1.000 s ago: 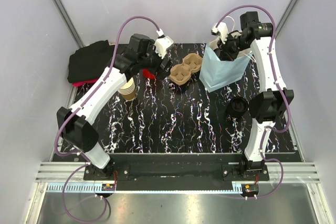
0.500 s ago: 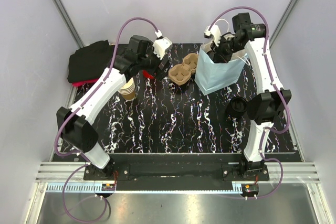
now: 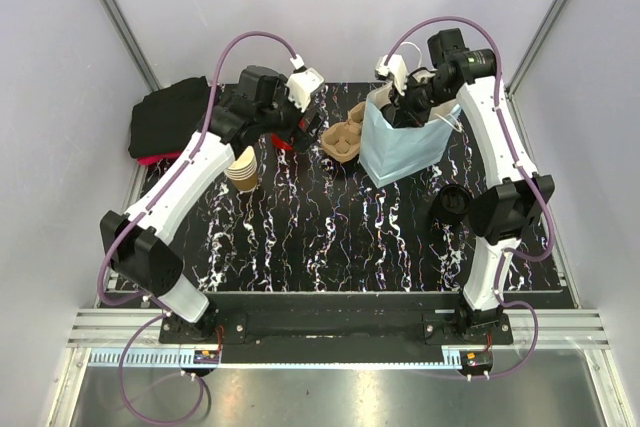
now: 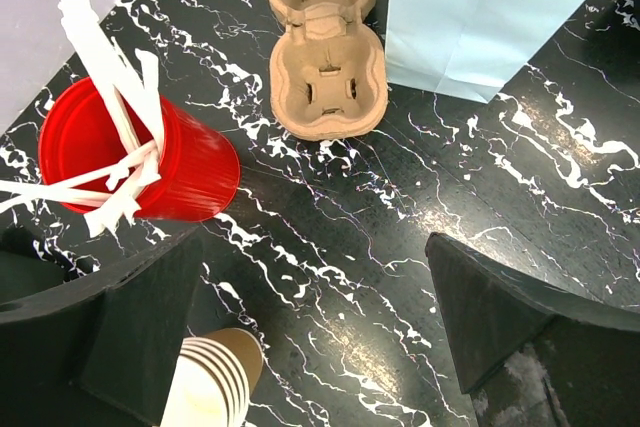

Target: Pack the takeout coffee

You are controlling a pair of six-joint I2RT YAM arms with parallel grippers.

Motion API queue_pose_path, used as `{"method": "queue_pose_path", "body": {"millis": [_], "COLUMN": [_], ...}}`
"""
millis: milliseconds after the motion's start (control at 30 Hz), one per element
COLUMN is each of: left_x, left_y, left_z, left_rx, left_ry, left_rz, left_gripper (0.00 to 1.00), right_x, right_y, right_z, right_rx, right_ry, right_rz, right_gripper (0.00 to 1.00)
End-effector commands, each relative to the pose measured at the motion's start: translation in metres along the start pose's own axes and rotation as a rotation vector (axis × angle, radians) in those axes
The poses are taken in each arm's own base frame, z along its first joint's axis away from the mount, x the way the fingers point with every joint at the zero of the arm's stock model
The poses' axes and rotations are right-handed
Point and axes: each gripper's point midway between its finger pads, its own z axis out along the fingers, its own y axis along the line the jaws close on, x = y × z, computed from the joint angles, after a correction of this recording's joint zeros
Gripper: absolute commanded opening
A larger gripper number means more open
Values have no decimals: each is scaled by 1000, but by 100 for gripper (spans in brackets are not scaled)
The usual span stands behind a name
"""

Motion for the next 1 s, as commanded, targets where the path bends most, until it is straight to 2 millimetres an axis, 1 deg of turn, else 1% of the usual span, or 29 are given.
{"method": "queue_pose_path", "body": {"millis": [0, 133, 533, 733, 967], "left_x": [-13, -11, -8, -9, -12], "left_y": [7, 7, 10, 8, 6], "left_z": [-23, -28, -39, -43, -43], "left_rx": [-44, -48, -60, -54, -39], "left_ry": [-50, -47, -54, -62, -71], "left_rz": [22, 25, 23, 15, 5], "left_gripper": [99, 99, 99, 99, 99], "right_x": [14, 6, -17, -23, -28], "right_y": [83, 98, 129, 141, 162], "right_z": [-29, -24, -14, -16, -22], "right_rx": [-193, -225, -292, -301, -334], "right_ry": [106, 102, 92, 88, 78], "right_rz": [135, 126, 115, 91, 59], "right_gripper": [0, 0, 0, 0, 0]}}
